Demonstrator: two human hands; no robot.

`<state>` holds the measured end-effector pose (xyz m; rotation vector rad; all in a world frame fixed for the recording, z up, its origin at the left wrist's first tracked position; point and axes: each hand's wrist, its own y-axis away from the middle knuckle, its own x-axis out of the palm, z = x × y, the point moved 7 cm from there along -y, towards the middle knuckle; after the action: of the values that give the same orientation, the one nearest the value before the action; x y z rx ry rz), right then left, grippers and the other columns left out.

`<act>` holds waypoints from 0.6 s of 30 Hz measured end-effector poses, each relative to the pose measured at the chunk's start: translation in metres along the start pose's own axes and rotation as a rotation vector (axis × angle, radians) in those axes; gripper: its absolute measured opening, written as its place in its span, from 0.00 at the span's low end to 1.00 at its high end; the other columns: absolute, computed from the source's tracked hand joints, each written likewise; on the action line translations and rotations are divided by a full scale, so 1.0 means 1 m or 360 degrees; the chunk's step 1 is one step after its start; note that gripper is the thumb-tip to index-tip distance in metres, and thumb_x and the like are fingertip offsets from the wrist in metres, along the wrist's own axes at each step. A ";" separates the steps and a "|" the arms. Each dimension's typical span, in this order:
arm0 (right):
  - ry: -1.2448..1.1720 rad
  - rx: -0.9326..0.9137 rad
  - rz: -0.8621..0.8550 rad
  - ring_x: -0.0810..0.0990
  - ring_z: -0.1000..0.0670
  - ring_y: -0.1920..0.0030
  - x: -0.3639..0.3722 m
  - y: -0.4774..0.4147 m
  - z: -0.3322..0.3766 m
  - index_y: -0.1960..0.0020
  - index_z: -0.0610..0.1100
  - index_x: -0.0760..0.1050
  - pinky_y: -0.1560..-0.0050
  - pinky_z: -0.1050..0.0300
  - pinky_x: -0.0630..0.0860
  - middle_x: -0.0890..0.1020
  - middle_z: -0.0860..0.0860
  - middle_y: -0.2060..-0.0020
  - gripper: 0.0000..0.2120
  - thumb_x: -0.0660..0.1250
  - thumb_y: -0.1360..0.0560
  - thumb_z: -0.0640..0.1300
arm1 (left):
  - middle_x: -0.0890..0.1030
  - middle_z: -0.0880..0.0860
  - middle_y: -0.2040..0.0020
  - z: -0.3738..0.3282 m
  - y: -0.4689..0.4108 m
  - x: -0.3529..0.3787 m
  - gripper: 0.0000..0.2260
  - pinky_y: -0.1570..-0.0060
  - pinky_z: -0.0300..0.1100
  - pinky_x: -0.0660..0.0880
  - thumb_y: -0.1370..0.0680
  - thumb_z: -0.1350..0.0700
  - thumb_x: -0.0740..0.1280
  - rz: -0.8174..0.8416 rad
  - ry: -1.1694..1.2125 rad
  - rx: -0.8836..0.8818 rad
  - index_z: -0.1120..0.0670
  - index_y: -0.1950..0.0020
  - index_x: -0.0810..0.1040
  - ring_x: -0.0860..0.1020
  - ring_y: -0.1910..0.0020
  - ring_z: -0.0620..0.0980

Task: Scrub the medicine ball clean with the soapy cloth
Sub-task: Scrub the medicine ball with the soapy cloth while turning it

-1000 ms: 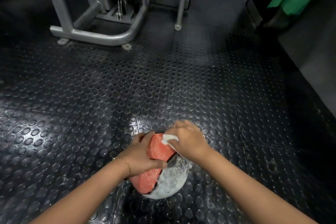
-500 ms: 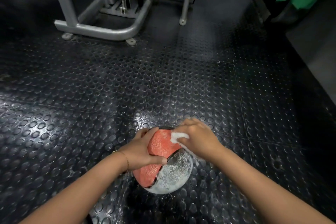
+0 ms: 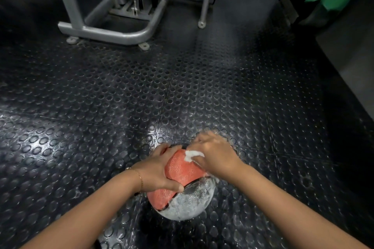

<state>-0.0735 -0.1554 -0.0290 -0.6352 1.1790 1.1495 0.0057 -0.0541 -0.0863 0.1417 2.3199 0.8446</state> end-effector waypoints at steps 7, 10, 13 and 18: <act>0.0016 0.0054 -0.0005 0.68 0.53 0.44 -0.002 0.003 0.001 0.44 0.56 0.75 0.41 0.57 0.66 0.74 0.55 0.47 0.10 0.60 0.23 0.50 | 0.41 0.37 0.26 0.001 0.003 0.003 0.49 0.32 0.49 0.66 0.35 0.41 0.75 -0.0017 -0.0040 0.0042 0.35 0.26 0.44 0.59 0.28 0.50; -0.0095 -0.0005 0.0045 0.67 0.54 0.47 0.003 0.015 0.008 0.44 0.58 0.75 0.48 0.59 0.65 0.73 0.57 0.50 0.10 0.60 0.24 0.51 | 0.44 0.36 0.27 0.011 0.005 0.002 0.48 0.33 0.50 0.68 0.36 0.42 0.77 -0.0022 0.0111 0.0040 0.31 0.28 0.46 0.61 0.29 0.50; -0.0088 0.0106 -0.0051 0.65 0.57 0.50 0.001 0.019 -0.007 0.41 0.57 0.74 0.52 0.62 0.61 0.74 0.57 0.48 0.12 0.60 0.23 0.51 | 0.45 0.39 0.27 0.018 0.007 0.002 0.49 0.32 0.50 0.67 0.36 0.42 0.77 -0.0019 0.0118 0.0012 0.33 0.28 0.45 0.61 0.29 0.51; -0.0034 0.0118 -0.0303 0.73 0.53 0.53 0.007 0.026 -0.002 0.47 0.54 0.79 0.57 0.61 0.63 0.78 0.55 0.54 0.11 0.68 0.29 0.46 | 0.47 0.51 0.24 0.001 0.000 0.004 0.50 0.30 0.52 0.63 0.35 0.36 0.73 -0.0069 0.0031 -0.0155 0.41 0.25 0.42 0.61 0.28 0.56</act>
<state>-0.0988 -0.1463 -0.0317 -0.6619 1.1123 0.9461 0.0034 -0.0524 -0.0896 0.0415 2.2861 0.9385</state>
